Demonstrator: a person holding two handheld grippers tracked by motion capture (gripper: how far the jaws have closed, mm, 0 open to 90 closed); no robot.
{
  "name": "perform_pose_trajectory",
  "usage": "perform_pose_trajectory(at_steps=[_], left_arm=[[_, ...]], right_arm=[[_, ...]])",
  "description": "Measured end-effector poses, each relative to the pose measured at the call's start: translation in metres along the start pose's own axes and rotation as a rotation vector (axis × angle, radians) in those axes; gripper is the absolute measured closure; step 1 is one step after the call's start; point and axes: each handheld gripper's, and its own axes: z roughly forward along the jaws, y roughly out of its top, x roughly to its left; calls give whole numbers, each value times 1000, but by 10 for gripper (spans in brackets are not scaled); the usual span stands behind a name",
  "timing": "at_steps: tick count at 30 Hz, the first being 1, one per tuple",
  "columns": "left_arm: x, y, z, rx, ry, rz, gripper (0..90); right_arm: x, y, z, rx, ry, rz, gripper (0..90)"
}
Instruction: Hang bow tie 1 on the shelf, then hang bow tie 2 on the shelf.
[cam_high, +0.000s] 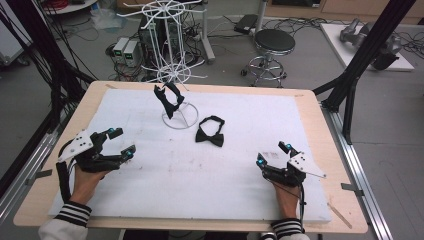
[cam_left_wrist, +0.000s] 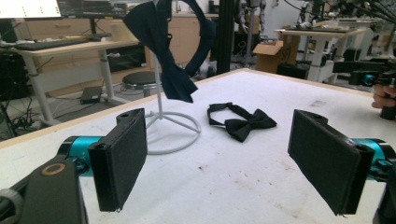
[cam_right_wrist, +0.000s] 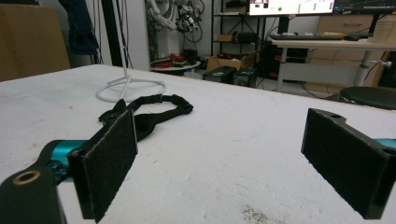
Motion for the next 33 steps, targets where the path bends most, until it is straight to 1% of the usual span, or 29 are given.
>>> perform_pose_trajectory(at_steps=[2,3,6,11,18,20,22,25,29,31,32,33], left_arm=[[-1,-2,1,-2,-1,-2,202],[-1,-2,1,5,-3,3,202],[-2,-2,2,6,-4,7,202],[-2,-2,1,2,-3,3,203],[-2,-3,-2,-8,12,6,202],[-2,-5,-3,-16,16,6,202],[-2,-7,-4,-16,20,5,203],[-1,-12,-5,-16,29,5,203],[-1,-18,-5,-16,35,-4,202],[-1,-20,-5,-10,34,-3,202],[-2,-21,-4,-11,32,-5,203],[-2,-21,-5,-11,30,-6,202]], right_arm=[[0,0,0,-3,-1,-7,100],[0,0,0,-3,-1,-8,100],[0,0,0,0,-1,1,100],[0,0,0,0,0,0,100],[-1,0,0,-9,0,-4,100],[-2,0,-1,-14,0,9,100],[-3,0,-1,-19,5,34,100],[-5,1,-4,-26,-3,56,100],[-5,5,-7,-49,4,55,100],[-6,9,-8,-47,15,53,100],[-7,12,-7,-51,15,47,100],[-7,14,-7,-54,16,51,100]])
